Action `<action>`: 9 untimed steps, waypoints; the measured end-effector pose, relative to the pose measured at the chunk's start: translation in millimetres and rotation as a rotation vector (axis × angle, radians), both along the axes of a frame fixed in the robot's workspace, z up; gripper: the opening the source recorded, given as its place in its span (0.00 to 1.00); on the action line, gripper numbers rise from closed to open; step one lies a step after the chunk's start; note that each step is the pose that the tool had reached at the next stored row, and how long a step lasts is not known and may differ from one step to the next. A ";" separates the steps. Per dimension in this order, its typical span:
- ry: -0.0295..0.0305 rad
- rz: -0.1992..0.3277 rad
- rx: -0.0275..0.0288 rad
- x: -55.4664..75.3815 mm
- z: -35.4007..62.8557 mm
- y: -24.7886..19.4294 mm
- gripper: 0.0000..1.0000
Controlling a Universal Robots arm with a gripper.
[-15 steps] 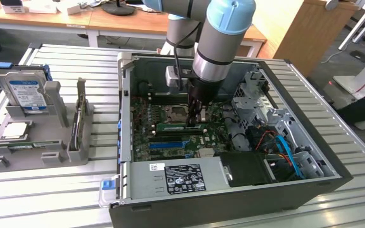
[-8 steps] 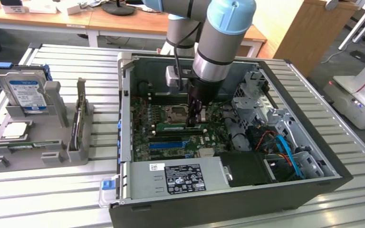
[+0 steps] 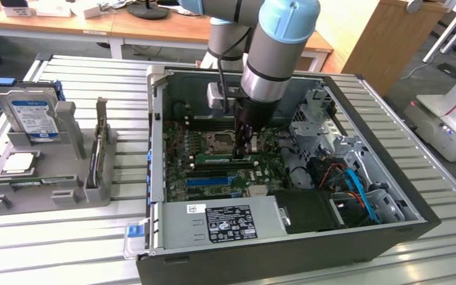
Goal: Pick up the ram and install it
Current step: 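Insert the ram into the slot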
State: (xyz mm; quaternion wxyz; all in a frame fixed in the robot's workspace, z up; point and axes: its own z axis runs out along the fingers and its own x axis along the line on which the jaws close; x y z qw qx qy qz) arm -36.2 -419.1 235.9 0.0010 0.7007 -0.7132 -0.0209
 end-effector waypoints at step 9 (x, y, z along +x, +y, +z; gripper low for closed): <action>0.0000 0.003 0.0002 0.0 -0.7 0.0 0.12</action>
